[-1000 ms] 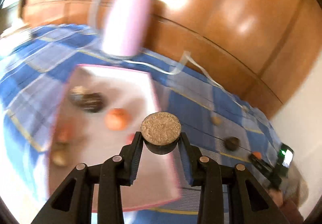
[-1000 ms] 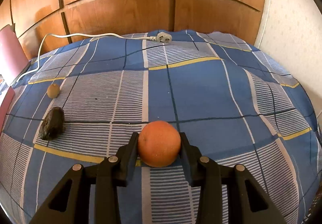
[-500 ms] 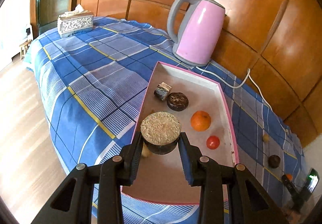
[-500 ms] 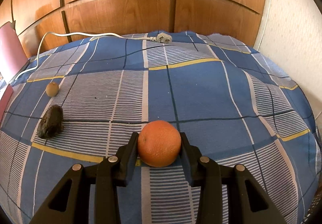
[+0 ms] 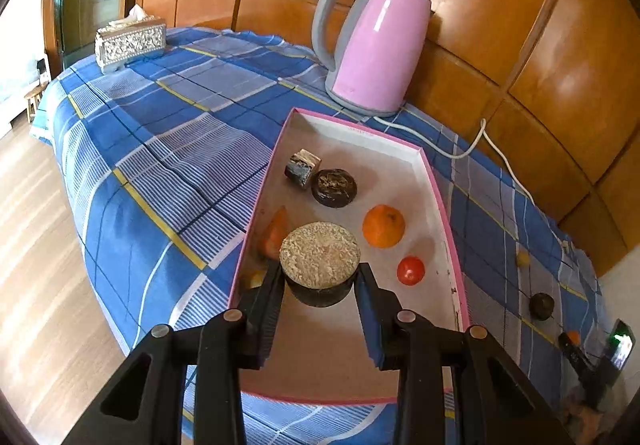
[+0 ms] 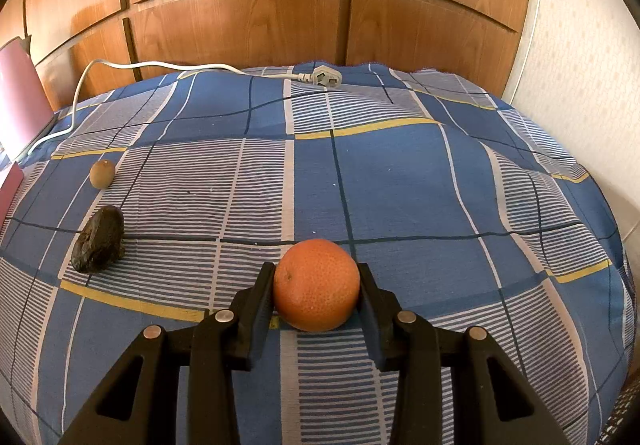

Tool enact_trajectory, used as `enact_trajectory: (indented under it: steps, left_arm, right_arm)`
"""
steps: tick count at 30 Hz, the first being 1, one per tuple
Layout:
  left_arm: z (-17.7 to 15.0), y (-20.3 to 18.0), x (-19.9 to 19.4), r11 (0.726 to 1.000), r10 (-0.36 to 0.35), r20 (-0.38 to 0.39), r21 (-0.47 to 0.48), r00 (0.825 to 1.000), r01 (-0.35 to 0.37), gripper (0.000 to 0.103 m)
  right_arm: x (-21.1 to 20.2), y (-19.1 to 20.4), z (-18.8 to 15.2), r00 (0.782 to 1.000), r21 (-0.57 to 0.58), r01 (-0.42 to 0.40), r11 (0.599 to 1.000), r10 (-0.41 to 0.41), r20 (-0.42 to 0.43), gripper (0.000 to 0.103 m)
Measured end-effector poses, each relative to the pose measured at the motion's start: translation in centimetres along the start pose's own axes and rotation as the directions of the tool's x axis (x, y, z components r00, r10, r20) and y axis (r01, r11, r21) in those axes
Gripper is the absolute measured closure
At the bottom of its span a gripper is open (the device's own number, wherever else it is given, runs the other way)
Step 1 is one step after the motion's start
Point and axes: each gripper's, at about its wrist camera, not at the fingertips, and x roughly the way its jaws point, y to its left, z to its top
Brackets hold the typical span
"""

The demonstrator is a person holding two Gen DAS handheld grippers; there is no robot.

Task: Organize fruits
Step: 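Carry the beige disc with the left tool into the tray and release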

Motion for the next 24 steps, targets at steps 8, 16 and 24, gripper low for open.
enact_trajectory:
  steps: [8, 16, 24]
  left_arm:
    - [1.6, -0.7, 2.8, 0.995, 0.082, 0.0, 0.058, 0.997, -0.081, 0.067]
    - [3.0, -0.6, 4.2, 0.993, 0.1, 0.017, 0.054, 0.995, -0.101, 0.046]
    - [2.9, -1.3, 2.5, 0.994, 0.079, 0.065, 0.067, 0.995, -0.084, 0.044]
  right_arm:
    - [0.0, 0.0, 0.0, 1.0, 0.002, -0.003, 1.0, 0.003, 0.0, 0.064]
    - [0.0, -0.1, 0.0, 1.0, 0.0, -0.002, 1.0, 0.002, 0.001, 0.064]
    - [0.0, -0.1, 0.0, 1.0, -0.004, 0.002, 1.0, -0.002, 0.001, 0.064]
